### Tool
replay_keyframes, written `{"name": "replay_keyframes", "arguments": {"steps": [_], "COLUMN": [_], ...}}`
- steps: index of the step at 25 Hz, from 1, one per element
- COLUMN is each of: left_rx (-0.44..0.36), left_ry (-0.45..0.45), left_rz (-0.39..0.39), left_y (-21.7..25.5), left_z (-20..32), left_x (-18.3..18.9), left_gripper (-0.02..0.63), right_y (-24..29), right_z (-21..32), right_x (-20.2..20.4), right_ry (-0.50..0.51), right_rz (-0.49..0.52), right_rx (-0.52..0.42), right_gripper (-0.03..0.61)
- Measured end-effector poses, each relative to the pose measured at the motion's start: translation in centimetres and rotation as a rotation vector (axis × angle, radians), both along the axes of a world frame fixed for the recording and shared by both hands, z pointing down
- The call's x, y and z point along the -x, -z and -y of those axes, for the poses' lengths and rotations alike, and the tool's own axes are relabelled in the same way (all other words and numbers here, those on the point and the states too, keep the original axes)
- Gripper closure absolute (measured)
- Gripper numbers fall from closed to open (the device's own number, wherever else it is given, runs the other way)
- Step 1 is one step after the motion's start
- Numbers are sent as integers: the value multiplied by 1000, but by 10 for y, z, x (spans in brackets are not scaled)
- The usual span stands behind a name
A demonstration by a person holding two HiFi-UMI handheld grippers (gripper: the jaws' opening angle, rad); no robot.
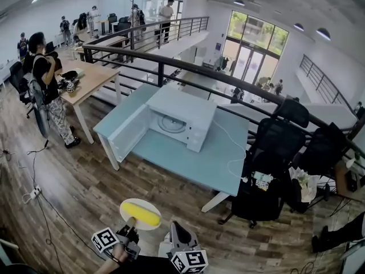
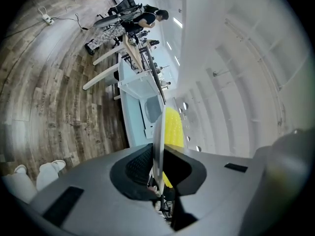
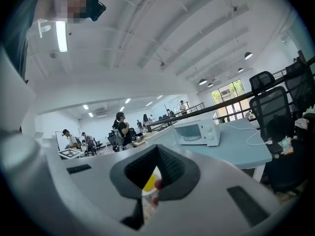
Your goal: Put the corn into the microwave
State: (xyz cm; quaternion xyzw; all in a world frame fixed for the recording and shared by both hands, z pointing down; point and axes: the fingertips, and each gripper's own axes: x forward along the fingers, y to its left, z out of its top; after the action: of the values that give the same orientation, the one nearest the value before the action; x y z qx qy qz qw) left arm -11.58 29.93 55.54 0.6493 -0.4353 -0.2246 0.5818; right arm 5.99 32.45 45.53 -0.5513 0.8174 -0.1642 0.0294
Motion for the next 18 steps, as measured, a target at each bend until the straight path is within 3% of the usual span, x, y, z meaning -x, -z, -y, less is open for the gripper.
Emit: {"name": "replay_keyframes", "arguments": {"steps": [18], "left_rx": [15], "left_ry": [39], "left_rz": [2], "left_y": [-4], "left_z": [102], "left_x": [-42], "left_gripper": [578], "right_y": [-1], "right_z": [115], "right_x": [-43], "right_ry": [42], "right_rz": [-33], "right_rx": [-29], "right_gripper": [571]}}
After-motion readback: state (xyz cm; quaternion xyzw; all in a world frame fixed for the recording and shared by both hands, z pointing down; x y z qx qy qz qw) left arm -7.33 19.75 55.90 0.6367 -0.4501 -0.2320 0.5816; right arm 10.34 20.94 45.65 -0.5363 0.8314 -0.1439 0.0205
